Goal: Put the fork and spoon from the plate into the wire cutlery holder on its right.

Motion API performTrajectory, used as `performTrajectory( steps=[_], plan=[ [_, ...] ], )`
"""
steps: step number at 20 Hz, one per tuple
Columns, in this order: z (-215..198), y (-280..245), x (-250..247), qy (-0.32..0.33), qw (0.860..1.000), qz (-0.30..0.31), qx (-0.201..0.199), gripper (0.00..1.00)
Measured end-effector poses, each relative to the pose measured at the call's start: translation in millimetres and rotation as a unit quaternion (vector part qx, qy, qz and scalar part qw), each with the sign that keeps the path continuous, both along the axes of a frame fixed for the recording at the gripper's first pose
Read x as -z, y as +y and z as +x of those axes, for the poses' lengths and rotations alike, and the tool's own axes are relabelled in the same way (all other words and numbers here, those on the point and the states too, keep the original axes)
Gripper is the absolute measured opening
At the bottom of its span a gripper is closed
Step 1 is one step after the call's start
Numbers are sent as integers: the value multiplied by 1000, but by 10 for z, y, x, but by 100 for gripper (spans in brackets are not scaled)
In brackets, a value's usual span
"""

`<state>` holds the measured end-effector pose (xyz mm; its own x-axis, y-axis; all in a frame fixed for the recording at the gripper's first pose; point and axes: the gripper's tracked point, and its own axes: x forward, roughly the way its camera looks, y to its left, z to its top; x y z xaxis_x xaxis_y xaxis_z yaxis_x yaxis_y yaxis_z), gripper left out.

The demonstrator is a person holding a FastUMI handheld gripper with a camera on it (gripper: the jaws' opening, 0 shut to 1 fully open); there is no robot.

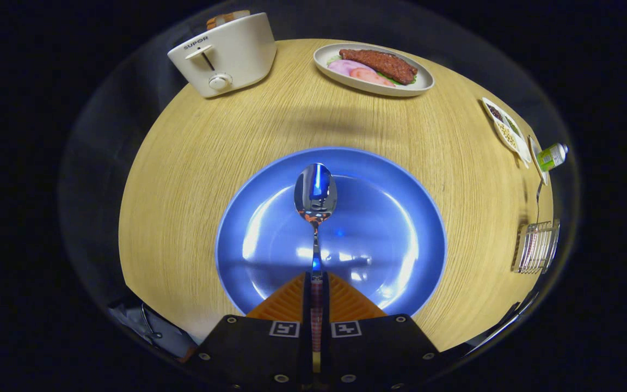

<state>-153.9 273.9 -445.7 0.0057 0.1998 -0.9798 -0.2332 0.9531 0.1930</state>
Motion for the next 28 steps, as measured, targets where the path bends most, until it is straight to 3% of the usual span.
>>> performTrajectory(
  steps=[5,10,18,21,28],
  plan=[
    [285,-590,-404,-50,998,2,39,7],
    [502,-1523,-743,-94,992,-27,85,7],
    [495,-2734,-1015,-101,983,-66,139,6],
    [378,-3120,-966,-77,985,-83,133,7],
    [218,-3663,-771,16,993,-92,69,7]
  ],
)
